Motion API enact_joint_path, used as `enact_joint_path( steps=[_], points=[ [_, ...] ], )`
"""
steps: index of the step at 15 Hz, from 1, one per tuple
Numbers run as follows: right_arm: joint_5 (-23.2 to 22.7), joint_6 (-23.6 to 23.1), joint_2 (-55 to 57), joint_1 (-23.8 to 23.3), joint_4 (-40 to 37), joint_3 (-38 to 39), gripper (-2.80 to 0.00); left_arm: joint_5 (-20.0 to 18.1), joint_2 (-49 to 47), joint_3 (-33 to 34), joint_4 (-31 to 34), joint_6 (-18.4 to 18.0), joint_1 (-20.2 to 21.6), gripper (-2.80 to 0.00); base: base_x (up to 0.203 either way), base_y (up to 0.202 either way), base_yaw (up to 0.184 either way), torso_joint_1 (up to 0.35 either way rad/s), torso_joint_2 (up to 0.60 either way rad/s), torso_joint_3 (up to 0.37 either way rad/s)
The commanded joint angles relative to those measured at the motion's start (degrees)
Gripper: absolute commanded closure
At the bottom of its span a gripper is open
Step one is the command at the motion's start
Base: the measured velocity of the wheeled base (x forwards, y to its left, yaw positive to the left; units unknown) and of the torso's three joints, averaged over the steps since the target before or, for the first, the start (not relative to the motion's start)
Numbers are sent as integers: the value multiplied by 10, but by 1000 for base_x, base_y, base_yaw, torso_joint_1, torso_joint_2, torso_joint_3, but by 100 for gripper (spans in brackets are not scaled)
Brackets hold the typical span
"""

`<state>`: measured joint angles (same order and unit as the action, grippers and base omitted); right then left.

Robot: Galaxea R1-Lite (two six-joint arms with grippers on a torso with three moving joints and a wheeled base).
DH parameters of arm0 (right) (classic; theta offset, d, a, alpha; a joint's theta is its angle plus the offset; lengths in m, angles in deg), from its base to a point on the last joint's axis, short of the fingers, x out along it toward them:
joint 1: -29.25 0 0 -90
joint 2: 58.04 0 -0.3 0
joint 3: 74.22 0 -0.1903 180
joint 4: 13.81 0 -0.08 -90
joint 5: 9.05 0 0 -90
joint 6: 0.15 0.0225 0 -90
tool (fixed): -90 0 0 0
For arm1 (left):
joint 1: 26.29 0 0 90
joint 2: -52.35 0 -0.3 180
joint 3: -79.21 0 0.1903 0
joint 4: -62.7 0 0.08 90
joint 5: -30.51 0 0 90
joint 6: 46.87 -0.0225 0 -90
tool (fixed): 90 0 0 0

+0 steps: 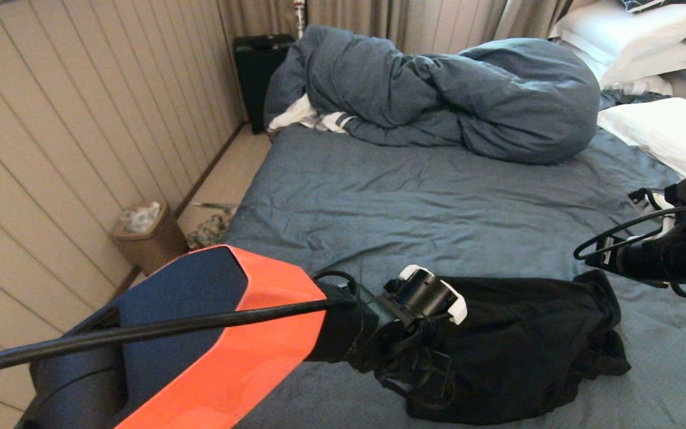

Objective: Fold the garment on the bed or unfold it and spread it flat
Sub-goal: Unford the black T-shirt

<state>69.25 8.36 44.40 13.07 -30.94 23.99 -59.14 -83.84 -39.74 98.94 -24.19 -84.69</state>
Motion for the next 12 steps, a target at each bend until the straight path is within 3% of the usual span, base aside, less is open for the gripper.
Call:
enact_joint_path(
  steps=[1,5,8,12],
  points=[
    [-3,0,-6,0,1,5,0,18,-38,-23,2,-2,-2,-280,0,0,0,0,0,0],
    [-5,-2,2,0,3,6,0,89,-82,-65,12,-9,-20,-280,0,0,0,0,0,0],
    [-22,-3,8,-10,11,4,0,175,-107,-96,24,-36,-34,-280,0,0,0,0,0,0],
    [-31,-4,8,-13,11,3,0,200,-146,-146,47,-43,-49,-280,0,0,0,0,0,0]
  ],
)
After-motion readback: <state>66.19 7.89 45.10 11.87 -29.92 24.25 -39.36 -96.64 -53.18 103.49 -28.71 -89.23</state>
